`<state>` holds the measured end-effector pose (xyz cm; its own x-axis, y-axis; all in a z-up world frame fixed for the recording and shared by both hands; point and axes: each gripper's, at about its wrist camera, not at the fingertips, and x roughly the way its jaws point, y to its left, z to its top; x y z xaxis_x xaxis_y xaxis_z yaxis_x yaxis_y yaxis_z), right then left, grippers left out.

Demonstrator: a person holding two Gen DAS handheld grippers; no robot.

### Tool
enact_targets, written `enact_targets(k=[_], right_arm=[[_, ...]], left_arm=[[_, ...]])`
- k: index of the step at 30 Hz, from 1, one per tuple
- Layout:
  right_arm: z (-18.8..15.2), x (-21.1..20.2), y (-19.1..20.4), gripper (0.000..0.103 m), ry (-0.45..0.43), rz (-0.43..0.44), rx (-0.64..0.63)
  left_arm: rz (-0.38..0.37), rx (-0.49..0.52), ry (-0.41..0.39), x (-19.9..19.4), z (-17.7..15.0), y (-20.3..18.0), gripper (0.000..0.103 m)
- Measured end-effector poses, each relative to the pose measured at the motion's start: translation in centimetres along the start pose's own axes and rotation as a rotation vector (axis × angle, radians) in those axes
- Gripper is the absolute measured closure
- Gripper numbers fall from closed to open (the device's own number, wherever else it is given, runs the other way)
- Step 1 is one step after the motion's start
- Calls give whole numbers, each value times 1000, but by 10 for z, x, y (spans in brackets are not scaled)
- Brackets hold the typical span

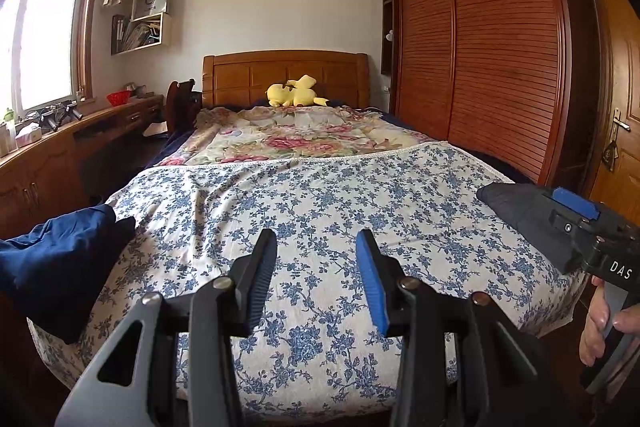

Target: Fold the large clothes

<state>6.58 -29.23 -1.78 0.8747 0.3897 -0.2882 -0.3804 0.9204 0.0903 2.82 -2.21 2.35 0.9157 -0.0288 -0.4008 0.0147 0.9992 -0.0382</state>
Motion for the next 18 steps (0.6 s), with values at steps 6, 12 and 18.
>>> enact_targets(k=[6, 12, 18], right_arm=[[-2, 1, 0, 16, 1, -1, -3], [-3, 2, -1, 16, 3, -1, -3], [-3, 2, -1, 16, 4, 0, -3]], left_arm=[[-1, -5, 3, 1, -3, 1, 63], [-2, -4, 3, 1, -2, 1, 63], [1, -6, -1, 0, -3, 0, 63]])
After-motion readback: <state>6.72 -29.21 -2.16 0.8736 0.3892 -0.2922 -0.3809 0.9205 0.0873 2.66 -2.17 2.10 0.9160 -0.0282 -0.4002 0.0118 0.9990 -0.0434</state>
